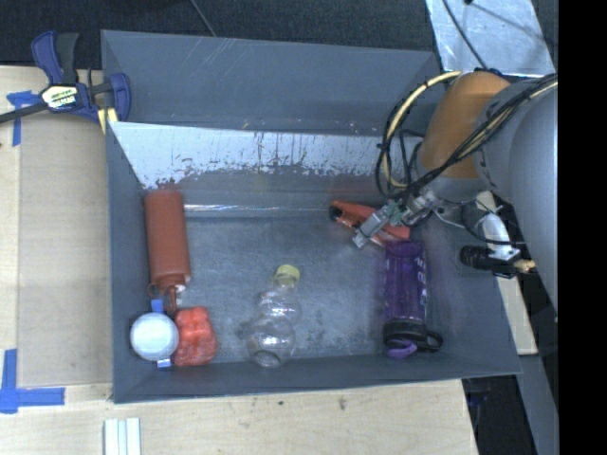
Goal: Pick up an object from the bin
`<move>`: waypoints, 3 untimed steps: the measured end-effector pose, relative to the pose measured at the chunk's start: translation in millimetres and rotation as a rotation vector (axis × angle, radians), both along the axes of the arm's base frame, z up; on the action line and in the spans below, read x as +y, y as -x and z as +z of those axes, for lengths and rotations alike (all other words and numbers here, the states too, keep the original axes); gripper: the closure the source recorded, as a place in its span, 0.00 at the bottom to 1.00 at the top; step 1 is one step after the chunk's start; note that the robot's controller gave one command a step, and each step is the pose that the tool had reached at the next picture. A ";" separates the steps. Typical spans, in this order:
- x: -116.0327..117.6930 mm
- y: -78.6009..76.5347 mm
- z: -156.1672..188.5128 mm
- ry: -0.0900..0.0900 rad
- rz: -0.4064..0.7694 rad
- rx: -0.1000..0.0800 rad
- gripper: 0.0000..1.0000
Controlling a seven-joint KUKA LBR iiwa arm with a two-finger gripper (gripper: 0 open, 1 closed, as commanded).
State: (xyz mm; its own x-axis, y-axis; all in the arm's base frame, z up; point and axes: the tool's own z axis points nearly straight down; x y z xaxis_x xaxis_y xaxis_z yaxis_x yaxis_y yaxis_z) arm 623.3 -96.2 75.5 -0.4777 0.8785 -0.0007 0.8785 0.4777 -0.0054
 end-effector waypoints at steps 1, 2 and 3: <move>0.2 1.3 21.2 -0.002 -0.003 0.002 1.00; -0.3 -1.0 42.6 -0.002 -0.002 -0.007 1.00; -0.5 -1.5 52.1 -0.001 -0.001 -0.011 1.00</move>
Offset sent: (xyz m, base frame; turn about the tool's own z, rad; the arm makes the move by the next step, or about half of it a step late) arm -0.0001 0.0003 0.0622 0.0000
